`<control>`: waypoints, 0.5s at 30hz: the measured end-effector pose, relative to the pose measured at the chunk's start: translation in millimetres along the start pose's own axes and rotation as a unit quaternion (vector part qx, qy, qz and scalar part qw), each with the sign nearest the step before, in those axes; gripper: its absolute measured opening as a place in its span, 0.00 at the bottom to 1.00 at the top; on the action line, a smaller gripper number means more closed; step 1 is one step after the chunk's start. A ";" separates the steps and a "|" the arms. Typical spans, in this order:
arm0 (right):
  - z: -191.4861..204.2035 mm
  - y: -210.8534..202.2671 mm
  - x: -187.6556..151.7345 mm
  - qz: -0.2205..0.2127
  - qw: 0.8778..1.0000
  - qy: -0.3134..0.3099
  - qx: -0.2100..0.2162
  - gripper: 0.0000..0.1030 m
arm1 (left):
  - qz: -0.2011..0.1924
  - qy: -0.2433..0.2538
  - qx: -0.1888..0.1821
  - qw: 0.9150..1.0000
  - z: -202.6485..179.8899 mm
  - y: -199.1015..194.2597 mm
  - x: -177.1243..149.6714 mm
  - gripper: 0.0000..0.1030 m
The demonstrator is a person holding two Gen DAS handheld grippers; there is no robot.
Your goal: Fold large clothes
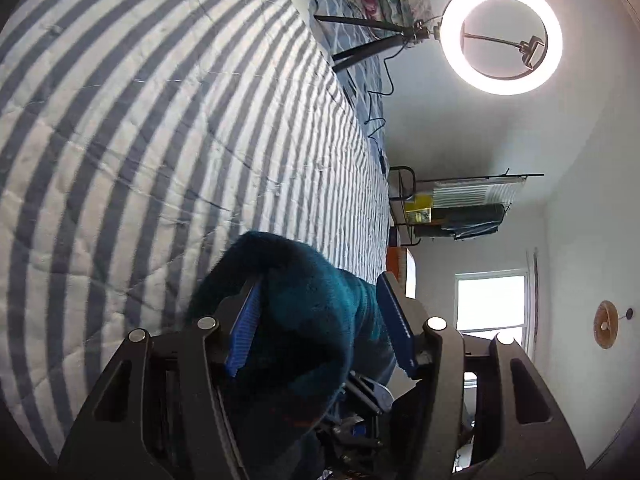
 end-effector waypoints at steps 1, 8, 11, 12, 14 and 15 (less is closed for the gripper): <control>0.9 0.7 0.0 0.000 1.000 -0.002 -0.001 0.26 | -0.002 0.010 0.008 1.000 -3.8 2.8 2.5 0.56; 1.5 -7.3 2.2 -0.002 0.999 0.026 0.024 0.26 | -0.032 0.149 0.210 0.966 4.5 17.8 11.7 0.25; 2.1 -10.4 1.4 0.008 0.999 0.029 0.023 0.26 | -0.046 0.182 0.246 0.951 4.2 18.9 10.9 0.28; 2.8 -12.4 1.7 0.014 0.999 0.026 0.023 0.26 | -0.049 0.202 0.275 0.939 -0.9 13.3 11.9 0.33; 2.1 -23.2 2.5 0.025 0.999 0.031 0.032 0.26 | -0.052 0.222 0.319 0.920 -8.3 -2.1 12.5 0.34; 0.8 -34.7 4.3 0.027 0.998 0.039 0.043 0.26 | -0.059 0.224 0.335 0.913 -13.1 -14.3 12.9 0.34</control>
Point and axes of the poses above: each gripper's, at about its wrist camera, not at the fingertips, and y roughly the way its jaws point, z to its left, x to its top, the point moved 8 cm from there along y, roughly the way its jaws point, and after that the axes turned 13 degrees about y, right-handed, at the moved point
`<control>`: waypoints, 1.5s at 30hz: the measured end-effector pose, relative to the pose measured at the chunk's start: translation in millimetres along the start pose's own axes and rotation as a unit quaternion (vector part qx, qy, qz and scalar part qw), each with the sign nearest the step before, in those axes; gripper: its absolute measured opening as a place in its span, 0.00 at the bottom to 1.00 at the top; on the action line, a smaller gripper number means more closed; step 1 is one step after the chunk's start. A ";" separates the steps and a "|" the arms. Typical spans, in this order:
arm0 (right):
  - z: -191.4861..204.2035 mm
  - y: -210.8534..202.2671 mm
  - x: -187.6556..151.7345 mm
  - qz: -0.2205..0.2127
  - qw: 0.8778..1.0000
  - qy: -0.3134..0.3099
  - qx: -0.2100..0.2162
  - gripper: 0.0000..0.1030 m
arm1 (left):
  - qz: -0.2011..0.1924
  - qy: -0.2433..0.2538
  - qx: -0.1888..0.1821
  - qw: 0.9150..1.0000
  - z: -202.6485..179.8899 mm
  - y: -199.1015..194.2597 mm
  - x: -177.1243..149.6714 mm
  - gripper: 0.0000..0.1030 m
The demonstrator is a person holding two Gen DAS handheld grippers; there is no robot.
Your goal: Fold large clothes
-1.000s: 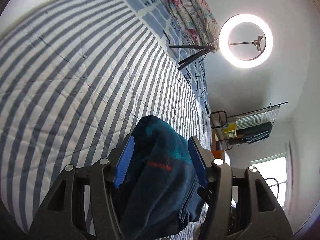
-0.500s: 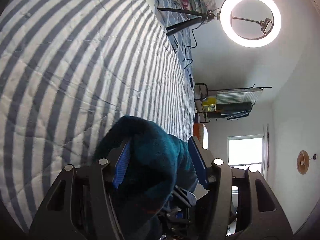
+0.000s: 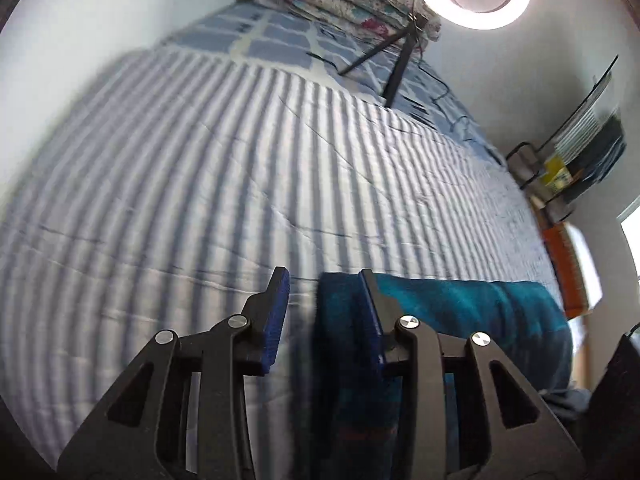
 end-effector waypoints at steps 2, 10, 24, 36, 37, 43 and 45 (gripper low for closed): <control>-5.8 -21.2 9.6 -0.019 1.000 0.012 0.008 0.27 | -0.030 -0.012 0.003 0.999 3.2 -27.2 5.0 0.34; -59.7 -85.1 49.8 -0.126 0.987 0.045 -0.091 0.25 | -0.035 0.022 -0.065 0.997 -64.4 -55.7 -10.8 0.34; -91.3 -75.3 17.7 -0.081 0.983 0.028 -0.161 0.20 | 0.008 -0.012 -0.029 0.999 -24.5 -40.7 -90.5 0.42; -81.2 -85.3 -74.0 -0.026 0.989 0.055 -0.137 0.24 | 0.042 0.064 -0.034 0.996 -72.5 -52.5 -158.8 0.43; -85.2 -88.6 -80.1 -0.026 0.989 0.065 -0.132 0.24 | 0.039 0.073 -0.030 0.996 -73.4 -57.0 -164.2 0.43; -92.4 -112.6 -114.5 0.017 0.987 0.053 -0.150 0.24 | 0.053 0.069 -0.039 0.995 -66.8 -89.3 -182.9 0.43; -94.5 -125.6 -119.0 0.018 0.987 0.056 -0.149 0.25 | 0.050 0.051 -0.041 0.997 -61.5 -99.9 -181.9 0.44</control>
Point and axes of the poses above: each gripper's, at about its wrist camera, not at the fingertips, and y roughly the way its jaws point, z to its left, x to its top, the point moved 8 cm from there along y, roughly the way its jaws point, and after that the axes turned 13 degrees about y, right-handed, at the moved point
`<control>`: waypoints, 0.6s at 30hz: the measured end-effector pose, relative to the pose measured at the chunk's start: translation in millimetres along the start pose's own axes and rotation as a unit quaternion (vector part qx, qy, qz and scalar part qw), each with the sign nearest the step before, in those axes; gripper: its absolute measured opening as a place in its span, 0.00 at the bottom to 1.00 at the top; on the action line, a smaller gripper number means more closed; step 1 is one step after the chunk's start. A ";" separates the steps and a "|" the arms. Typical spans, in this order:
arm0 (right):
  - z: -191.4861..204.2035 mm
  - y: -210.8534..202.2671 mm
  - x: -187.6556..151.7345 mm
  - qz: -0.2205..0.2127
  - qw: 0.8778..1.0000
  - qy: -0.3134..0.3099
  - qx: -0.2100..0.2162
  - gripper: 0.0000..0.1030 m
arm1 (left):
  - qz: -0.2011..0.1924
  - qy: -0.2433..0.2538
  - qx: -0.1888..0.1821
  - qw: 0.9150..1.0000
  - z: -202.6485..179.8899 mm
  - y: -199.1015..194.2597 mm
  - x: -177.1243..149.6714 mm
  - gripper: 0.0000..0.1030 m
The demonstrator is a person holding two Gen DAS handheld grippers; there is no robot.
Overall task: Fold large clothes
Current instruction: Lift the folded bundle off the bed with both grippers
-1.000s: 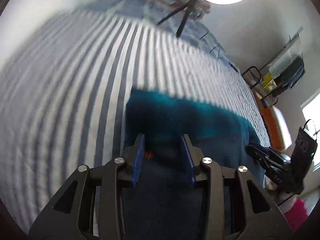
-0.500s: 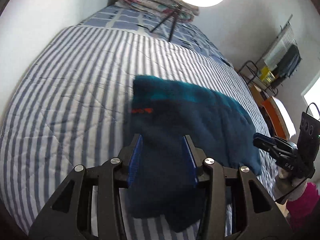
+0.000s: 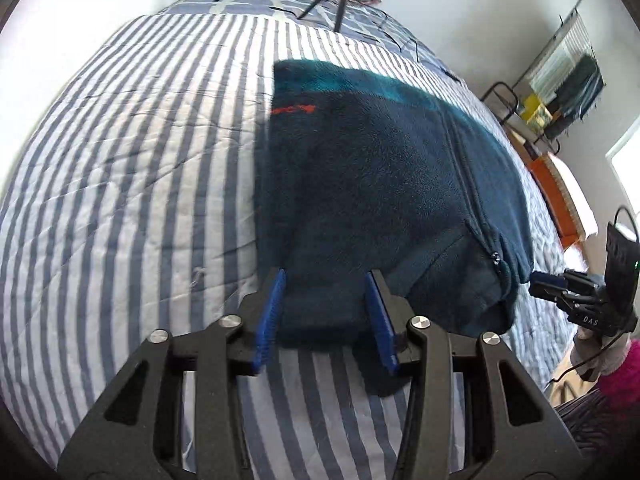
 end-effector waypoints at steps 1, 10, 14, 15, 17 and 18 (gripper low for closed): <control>-1.1 -6.9 0.6 -0.007 1.000 0.000 0.003 0.28 | -0.001 -0.013 -0.006 1.000 4.1 -3.6 2.1 0.50; -25.6 -49.2 58.3 -0.126 0.985 0.093 0.072 0.92 | -0.073 -0.210 -0.142 0.965 60.6 -24.0 44.4 0.76; -31.2 -23.7 71.1 -0.104 0.986 0.107 0.072 0.92 | -0.061 -0.253 -0.180 0.949 78.8 -2.2 48.6 0.77; -32.8 -17.6 72.8 -0.096 0.987 0.109 0.072 0.92 | -0.055 -0.257 -0.186 0.947 80.3 4.4 48.6 0.77; -33.0 -7.9 75.1 -0.082 0.986 0.120 0.081 0.92 | -0.035 -0.257 -0.189 0.947 85.3 20.3 48.3 0.77; -32.9 -2.8 76.3 -0.075 0.985 0.129 0.089 0.91 | -0.031 -0.258 -0.189 0.947 87.4 26.8 48.5 0.77</control>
Point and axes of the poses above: each gripper's, at about its wrist camera, not at the fingertips, and y roughly the way its jaws point, z to its left, x to its top, the point moved 8 cm from there along y, roughly the way its jaws point, and after that the axes turned 13 degrees about y, right-handed, at the moved point
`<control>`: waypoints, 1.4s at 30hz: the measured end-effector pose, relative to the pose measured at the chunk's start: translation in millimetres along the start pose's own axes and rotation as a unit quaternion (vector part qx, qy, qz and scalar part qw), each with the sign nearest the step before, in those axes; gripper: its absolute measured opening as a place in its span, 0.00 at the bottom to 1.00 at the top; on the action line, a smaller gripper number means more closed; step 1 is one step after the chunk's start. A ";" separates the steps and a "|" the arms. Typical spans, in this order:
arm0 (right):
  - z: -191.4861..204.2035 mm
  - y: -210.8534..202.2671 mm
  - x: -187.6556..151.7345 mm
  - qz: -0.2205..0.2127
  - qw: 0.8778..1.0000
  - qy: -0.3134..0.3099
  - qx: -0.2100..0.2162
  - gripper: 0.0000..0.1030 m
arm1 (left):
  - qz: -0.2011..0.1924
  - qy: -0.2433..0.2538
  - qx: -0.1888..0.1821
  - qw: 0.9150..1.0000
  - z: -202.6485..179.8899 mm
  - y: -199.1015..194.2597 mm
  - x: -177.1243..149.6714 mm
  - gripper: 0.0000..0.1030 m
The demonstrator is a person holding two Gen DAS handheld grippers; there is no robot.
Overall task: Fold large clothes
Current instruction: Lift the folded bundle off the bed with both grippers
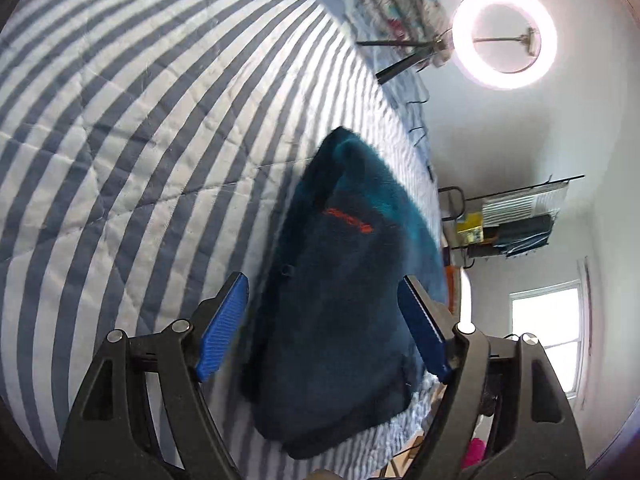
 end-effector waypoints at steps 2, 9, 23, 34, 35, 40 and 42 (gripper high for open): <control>-3.0 8.9 1.4 0.012 1.000 0.019 0.012 0.89 | 0.007 -0.003 -0.008 1.000 6.7 5.8 -0.3 0.77; -22.5 47.9 11.3 0.052 0.993 0.090 0.050 0.83 | 0.022 -0.004 -0.038 0.999 6.3 39.8 12.2 0.77; -14.7 81.5 26.3 0.068 0.985 0.117 0.108 0.75 | 0.021 0.026 -0.023 0.999 -11.2 79.9 28.9 0.53; 11.6 65.8 30.3 0.046 0.997 0.042 0.038 0.35 | -0.002 0.122 0.074 0.990 -50.0 76.2 29.3 0.25; 16.4 62.5 30.8 0.041 0.998 0.028 0.026 0.34 | -0.005 0.132 0.083 0.988 -55.4 74.6 28.3 0.24; 37.5 45.1 30.8 0.018 0.999 -0.028 -0.016 0.31 | -0.013 0.168 0.108 0.980 -78.1 68.9 24.5 0.22; 45.4 35.6 29.2 0.008 0.999 -0.040 -0.025 0.30 | -0.014 0.178 0.113 0.977 -88.7 66.7 22.7 0.22</control>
Point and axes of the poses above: each gripper's, at about its wrist camera, not at the fingertips, and y roughly the way its jaws point, z to its left, x to its top, the point moved 8 cm from there along y, roughly the way its jaws point, and after that the axes turned 13 degrees about y, right-handed, at the moved point
